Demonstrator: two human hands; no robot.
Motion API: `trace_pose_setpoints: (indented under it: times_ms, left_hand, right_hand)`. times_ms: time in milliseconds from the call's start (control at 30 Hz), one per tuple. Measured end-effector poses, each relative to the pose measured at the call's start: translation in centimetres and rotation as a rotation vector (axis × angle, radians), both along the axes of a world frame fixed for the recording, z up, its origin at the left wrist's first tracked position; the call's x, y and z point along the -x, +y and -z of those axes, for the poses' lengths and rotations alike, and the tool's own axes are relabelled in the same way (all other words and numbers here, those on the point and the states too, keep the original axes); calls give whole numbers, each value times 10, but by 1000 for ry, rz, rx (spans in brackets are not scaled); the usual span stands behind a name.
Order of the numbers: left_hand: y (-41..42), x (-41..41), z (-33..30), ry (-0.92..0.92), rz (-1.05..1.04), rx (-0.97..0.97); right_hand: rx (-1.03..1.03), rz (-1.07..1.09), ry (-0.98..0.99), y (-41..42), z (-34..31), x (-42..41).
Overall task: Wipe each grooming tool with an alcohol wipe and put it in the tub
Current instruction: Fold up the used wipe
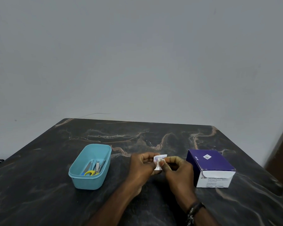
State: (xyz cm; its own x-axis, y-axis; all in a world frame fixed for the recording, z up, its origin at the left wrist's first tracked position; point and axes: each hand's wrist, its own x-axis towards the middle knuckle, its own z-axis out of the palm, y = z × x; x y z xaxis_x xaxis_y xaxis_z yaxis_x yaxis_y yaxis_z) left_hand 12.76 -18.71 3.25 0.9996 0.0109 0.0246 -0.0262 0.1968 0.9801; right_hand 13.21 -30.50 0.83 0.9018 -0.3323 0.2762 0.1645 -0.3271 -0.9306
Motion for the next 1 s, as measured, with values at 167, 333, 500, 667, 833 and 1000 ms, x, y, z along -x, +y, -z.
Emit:
trace_pose_setpoints:
  times_ms: [167, 333, 500, 667, 833, 1000]
  left_hand:
    - [-1, 2, -1, 2, 14, 2]
    - [0, 3, 1, -16, 14, 2]
    - [1, 0, 3, -33, -12, -35]
    - [2, -3, 5, -57, -50, -98]
    - [5, -4, 7, -92, -68, -154]
    - [6, -5, 7, -99, -53, -150]
  right_hand:
    - [-24, -30, 15, -1, -2, 2]
    - [-7, -42, 1, 0, -4, 5]
    - [-35, -40, 13, 0, -4, 4]
    - [-102, -37, 17, -1, -8, 4]
    - [-119, -93, 54, 0, -8, 5]
    - [-83, -174, 54, -1, -7, 5]
